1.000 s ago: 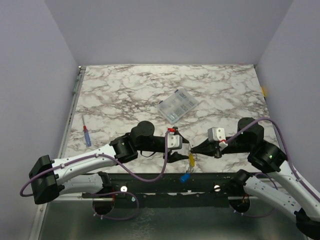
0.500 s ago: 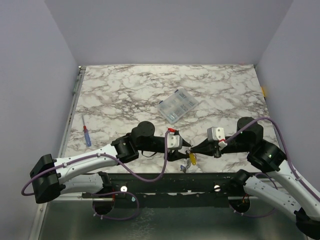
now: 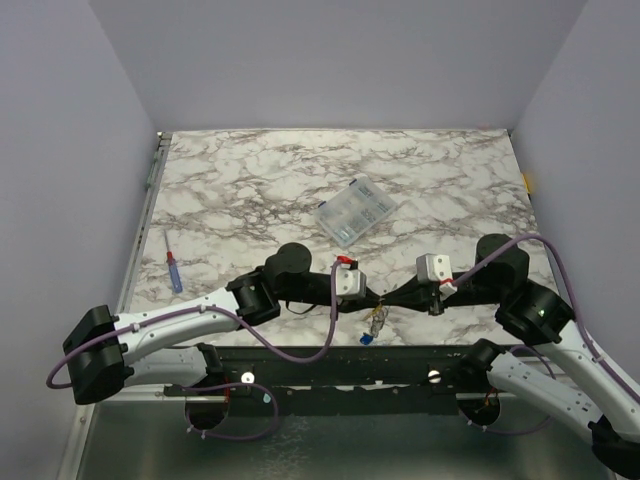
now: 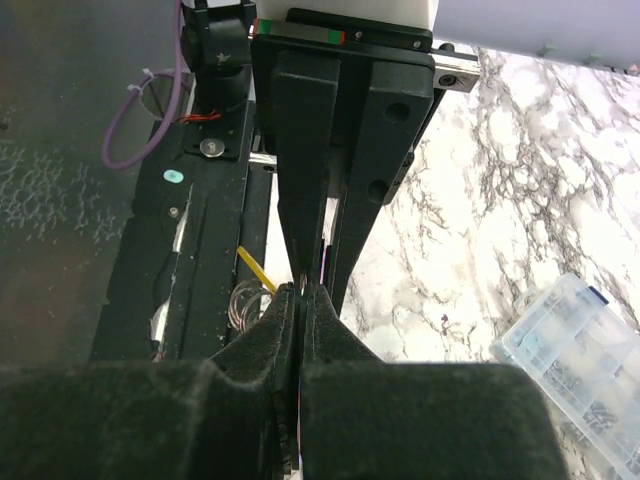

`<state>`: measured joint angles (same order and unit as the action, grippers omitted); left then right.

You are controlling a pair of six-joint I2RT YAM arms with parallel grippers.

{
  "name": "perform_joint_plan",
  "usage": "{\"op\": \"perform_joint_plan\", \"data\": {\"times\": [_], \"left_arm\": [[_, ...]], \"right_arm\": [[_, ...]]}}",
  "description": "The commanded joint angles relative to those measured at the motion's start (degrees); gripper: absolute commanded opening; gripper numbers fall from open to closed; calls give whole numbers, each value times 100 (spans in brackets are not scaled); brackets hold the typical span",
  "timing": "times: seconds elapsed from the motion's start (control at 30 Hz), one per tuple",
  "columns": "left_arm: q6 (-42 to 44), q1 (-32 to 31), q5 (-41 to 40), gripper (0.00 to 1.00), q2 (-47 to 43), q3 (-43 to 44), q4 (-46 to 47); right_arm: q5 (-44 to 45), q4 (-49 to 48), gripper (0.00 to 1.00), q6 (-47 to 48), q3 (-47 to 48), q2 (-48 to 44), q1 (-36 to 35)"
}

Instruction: Put the keys on the keyring

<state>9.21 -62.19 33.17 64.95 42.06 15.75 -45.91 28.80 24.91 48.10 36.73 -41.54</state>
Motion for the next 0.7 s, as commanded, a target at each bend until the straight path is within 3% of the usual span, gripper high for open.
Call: {"op": "perform_joint_plan", "data": {"times": [0.0,0.2,0.33,0.43,0.53,0.67], "left_arm": [[122,32,-225,0,-225,-54,-158],[686,31,-1241,0,-494,279,-1002],[1000,31,-1694,0,-636,663,-1436],[1187,32,-2010,0,-556,996,-1791],[1289,30,-2418,0,-368,1256,-2019],[1348,51,-3237,0,38,1586,-2174]], "right_arm": [[3,-68,1,-45,178,-88,7],[487,-348,4,-260,-66,-263,14],[878,-600,36,-522,-261,-300,9],[1201,-696,51,-673,-321,-316,7],[1548,-745,58,-766,-338,-389,7],[2088,-1049,61,-979,-482,-607,9]]}}
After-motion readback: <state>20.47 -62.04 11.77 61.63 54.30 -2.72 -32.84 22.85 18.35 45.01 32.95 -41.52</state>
